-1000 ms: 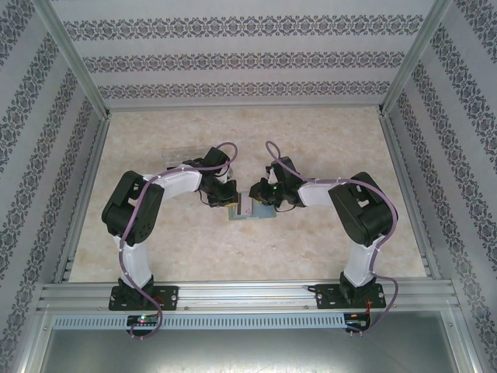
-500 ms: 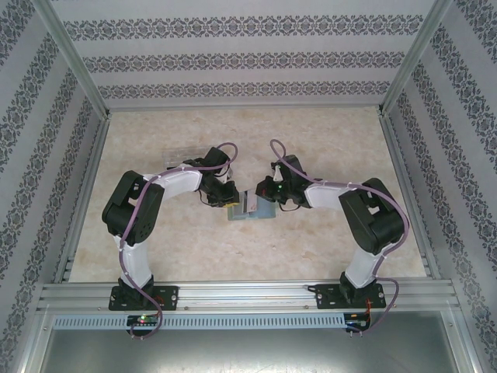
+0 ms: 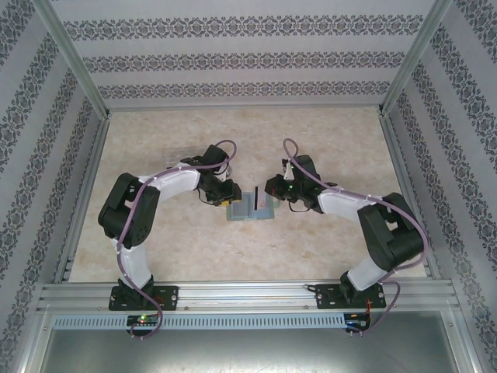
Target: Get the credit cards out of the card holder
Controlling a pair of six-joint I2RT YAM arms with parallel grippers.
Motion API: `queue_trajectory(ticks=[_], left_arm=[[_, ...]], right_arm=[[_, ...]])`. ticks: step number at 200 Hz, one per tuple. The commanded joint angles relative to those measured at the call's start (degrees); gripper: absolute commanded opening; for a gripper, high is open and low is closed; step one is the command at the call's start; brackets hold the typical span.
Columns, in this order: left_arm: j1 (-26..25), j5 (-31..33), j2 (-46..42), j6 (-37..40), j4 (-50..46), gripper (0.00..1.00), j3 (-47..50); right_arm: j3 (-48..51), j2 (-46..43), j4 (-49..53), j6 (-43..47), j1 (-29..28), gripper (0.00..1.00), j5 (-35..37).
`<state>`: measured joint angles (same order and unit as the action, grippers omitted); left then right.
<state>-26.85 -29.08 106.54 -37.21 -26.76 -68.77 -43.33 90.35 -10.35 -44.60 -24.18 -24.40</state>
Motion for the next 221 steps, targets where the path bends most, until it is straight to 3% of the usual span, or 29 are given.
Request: queue_trajectory(ticks=[1, 64, 89, 107, 140, 172, 221], left_arm=[[1.16, -3.77, -4.47, -2.84, 4.68, 0.49, 0.01], [3.49, -15.08, -12.54, -14.9, 25.73, 0.87, 6.81], [4.99, -20.35, -12.73, -22.81, 38.67, 0.88, 9.95], [5.12, -22.16, -12.32, -25.54, 44.33, 0.86, 10.93], [5.23, -25.05, -12.74, -27.31, 48.98, 0.71, 11.39], [5.23, -27.02, -14.93, -25.02, 47.42, 0.62, 10.92], [5.23, -27.09, -15.08, -24.96, 48.15, 0.4, 10.59]], right_arm=[[1.52, -4.36, -3.75, 0.55, 1.77, 0.0, -1.54], [2.2, -9.45, -13.88, -9.42, 3.69, 0.0, -10.62], [2.03, -9.24, -20.4, -14.65, 3.86, 0.0, -12.91], [1.76, -8.62, -24.27, -17.81, 4.05, 0.0, -14.02], [1.23, -7.88, -26.52, -20.11, 4.37, 0.0, -14.62], [1.41, -7.56, -27.94, -21.49, 4.58, 0.0, -14.88], [1.5, -7.38, -28.41, -22.12, 4.59, 0.0, -15.41]])
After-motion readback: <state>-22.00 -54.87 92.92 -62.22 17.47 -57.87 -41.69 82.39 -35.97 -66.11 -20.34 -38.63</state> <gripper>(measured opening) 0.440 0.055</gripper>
